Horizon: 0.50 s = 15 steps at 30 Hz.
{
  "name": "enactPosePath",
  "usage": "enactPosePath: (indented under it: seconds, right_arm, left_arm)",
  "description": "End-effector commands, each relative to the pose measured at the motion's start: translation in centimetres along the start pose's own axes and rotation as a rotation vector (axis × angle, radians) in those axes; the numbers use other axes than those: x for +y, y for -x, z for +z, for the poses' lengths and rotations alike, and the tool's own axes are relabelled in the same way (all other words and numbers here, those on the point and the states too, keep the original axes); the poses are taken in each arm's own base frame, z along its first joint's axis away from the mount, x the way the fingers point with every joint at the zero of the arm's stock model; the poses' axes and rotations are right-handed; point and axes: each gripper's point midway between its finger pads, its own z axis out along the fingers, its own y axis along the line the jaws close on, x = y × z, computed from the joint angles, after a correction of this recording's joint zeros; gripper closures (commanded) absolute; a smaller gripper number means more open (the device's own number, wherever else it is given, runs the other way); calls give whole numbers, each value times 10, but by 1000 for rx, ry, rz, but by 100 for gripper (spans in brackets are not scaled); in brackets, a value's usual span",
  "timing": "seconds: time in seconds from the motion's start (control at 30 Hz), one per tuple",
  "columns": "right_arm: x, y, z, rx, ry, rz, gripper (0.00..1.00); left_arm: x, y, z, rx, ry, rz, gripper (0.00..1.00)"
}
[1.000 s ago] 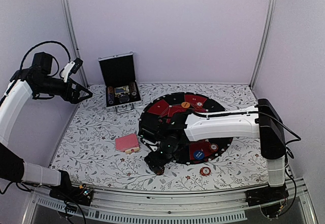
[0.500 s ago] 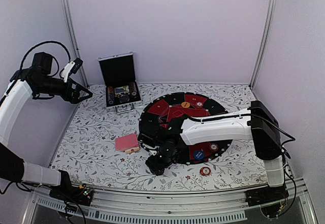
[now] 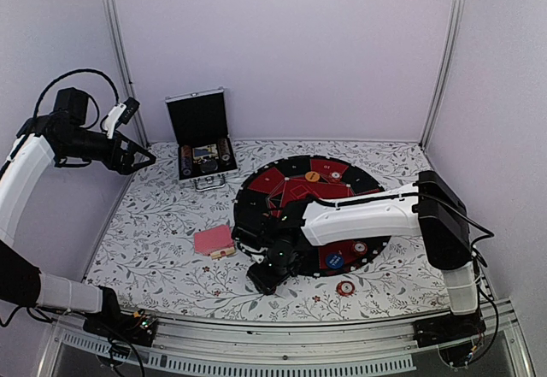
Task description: Distribute texas hold em gaming equipment
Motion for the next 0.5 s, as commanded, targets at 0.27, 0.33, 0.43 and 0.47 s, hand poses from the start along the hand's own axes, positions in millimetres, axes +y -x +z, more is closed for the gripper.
enactPosePath:
  seconds: [0.27,0.33,0.43,0.47]
  right_arm:
    - [5,7,-10,-30,3,-5,54]
    - [5,8,-12,-32,4,-4,56]
    - [1,12,-16,-48,-21,-4,60]
    - [0,13,-17,-54,-26,-5,60]
  left_arm:
    - [-4,4,-9,-16,9,19,0]
    - [-4,4,-9,-15,9,19,0]
    - [-4,3,-9,-15,7,19,0]
    - [-4,3,-8,-15,6,18,0]
